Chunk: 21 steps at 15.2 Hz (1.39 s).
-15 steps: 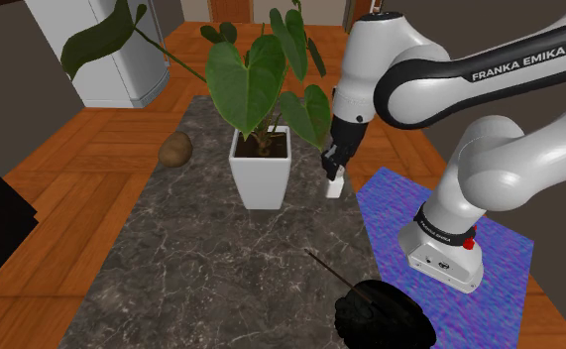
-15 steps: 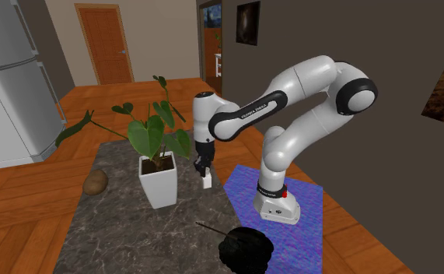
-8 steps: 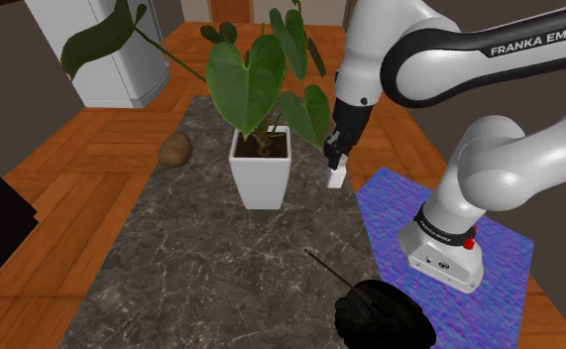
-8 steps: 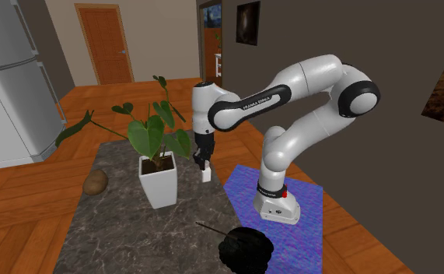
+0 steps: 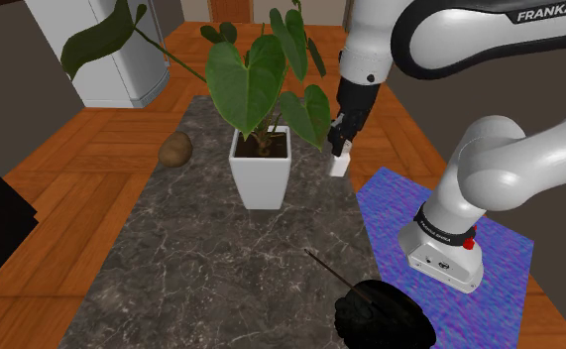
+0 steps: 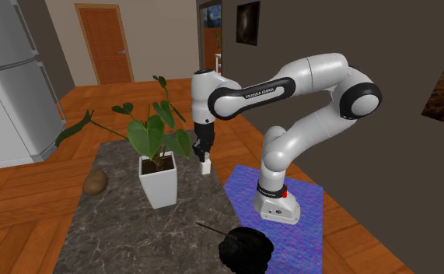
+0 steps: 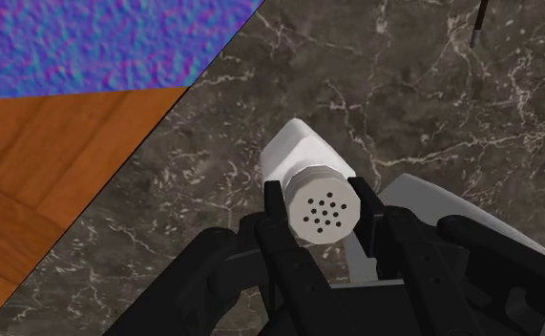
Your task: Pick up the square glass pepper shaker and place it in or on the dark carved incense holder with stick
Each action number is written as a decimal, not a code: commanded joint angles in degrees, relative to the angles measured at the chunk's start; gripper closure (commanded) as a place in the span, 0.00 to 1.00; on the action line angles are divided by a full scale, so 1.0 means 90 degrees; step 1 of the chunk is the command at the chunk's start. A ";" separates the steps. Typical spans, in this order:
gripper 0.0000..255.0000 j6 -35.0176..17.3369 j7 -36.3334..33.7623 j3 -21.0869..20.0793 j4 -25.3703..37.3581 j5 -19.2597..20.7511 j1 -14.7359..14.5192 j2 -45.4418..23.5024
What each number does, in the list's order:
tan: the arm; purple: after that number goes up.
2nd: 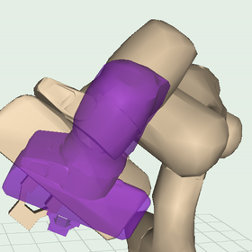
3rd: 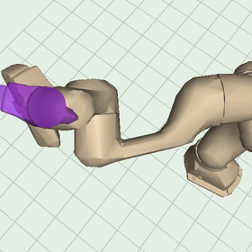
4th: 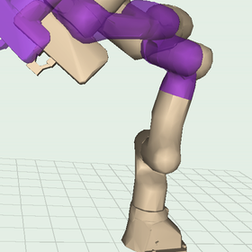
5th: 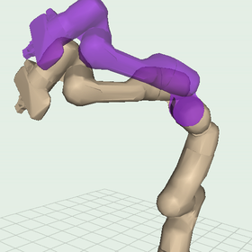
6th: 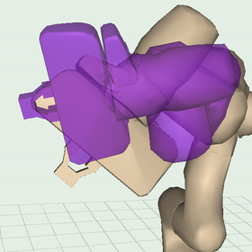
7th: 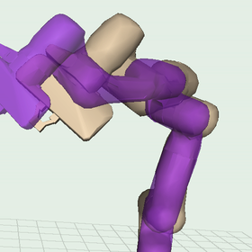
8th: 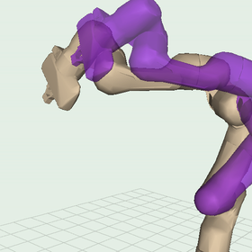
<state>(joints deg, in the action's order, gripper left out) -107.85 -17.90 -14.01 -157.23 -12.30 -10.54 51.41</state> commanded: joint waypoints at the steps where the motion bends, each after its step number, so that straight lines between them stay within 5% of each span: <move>1: 1.00 0.0123 -0.0011 0.0015 0.0105 0.0019 0.0006 0.0018; 13: 1.00 0.1133 -0.1965 -0.1528 0.0418 -0.1337 -0.1221 0.0959; 21: 1.00 0.1451 -0.3262 -0.2643 0.1243 -0.2153 -0.1626 0.0811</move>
<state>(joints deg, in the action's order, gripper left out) -94.93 -45.99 -36.70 -146.79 -30.91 -24.92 58.94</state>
